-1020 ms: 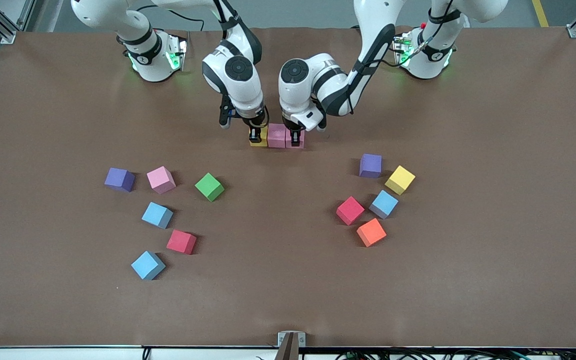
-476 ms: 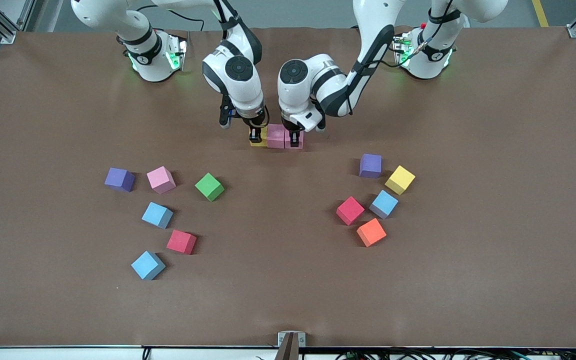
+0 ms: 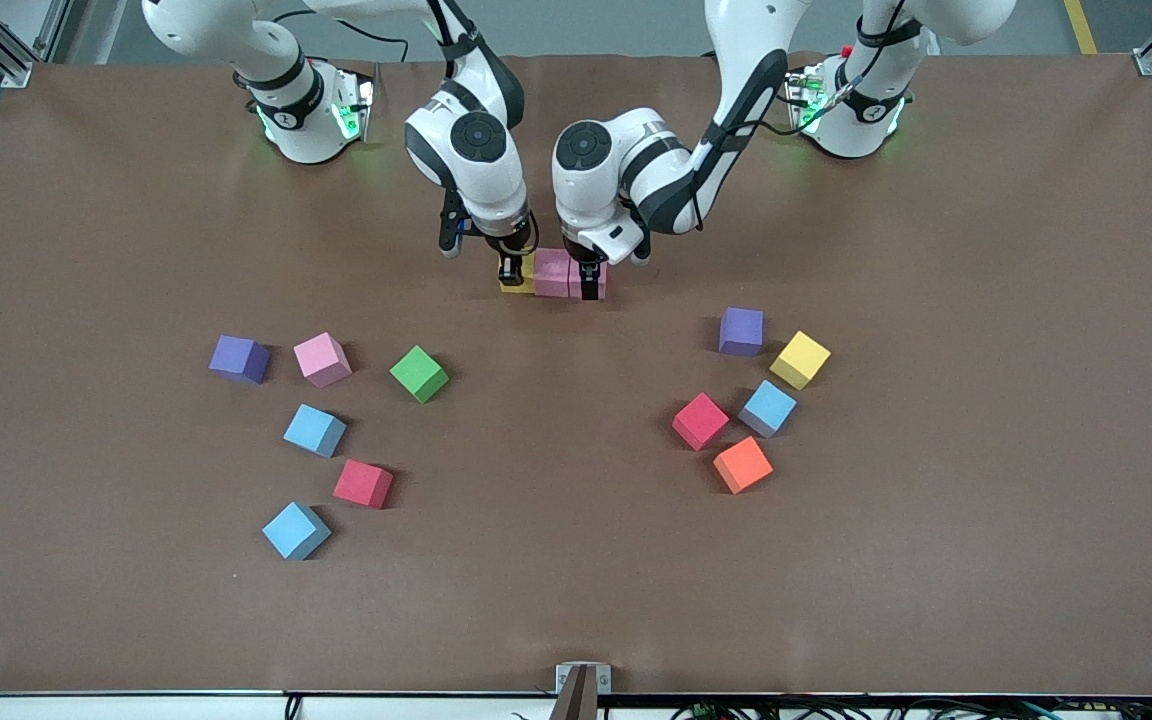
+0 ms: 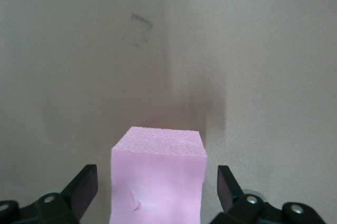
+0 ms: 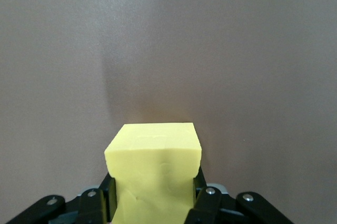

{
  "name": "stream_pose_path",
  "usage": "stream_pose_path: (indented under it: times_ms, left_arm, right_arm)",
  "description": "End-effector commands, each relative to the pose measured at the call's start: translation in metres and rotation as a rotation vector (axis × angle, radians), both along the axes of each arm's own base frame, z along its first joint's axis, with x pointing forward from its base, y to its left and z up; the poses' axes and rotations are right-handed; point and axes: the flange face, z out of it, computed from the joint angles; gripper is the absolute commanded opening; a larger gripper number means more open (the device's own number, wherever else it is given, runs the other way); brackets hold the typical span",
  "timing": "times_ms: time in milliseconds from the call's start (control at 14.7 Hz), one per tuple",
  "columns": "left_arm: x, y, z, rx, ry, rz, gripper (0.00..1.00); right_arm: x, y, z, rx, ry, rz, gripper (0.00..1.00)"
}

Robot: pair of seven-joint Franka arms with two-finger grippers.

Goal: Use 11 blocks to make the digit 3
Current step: 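Open the left gripper and raise it off the pink cubes, then move the left gripper to the purple cube and grasp it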

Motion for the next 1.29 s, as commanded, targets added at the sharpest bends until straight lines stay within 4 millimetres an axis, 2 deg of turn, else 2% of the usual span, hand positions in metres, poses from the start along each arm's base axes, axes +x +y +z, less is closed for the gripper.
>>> stream_pose_path:
  times_ms: [0, 204, 544, 748, 1020, 1224]
  left_arm:
    - [-0.003, 0.003, 0.034, 0.011, 0.002, -0.049, 1.0]
    - [0.001, 0.01, 0.059, 0.027, 0.011, -0.117, 1.0]
    - [0.051, 0.048, 0.109, -0.002, -0.011, -0.331, 1.0]
    - [0.073, 0.088, 0.133, 0.043, 0.052, -0.498, 1.0]
    - [0.083, 0.14, 0.144, 0.046, 0.089, -0.702, 1.0]
    - [0.096, 0.192, 0.154, 0.035, 0.099, -0.858, 1.0]
  right_arm:
    - [-0.005, 0.009, -0.018, -0.003, 0.007, -0.015, 0.0]
    - [-0.003, 0.01, -0.021, -0.006, 0.008, -0.019, 0.0]
    - [0.0, 0.009, -0.021, -0.006, 0.008, -0.025, 0.0]
    - [0.004, 0.009, -0.018, -0.001, 0.005, -0.03, 0.0]
    - [0.007, 0.008, -0.018, 0.0, 0.004, -0.034, 0.0]
    - [0.007, 0.008, -0.018, 0.0, 0.003, -0.033, 0.0]
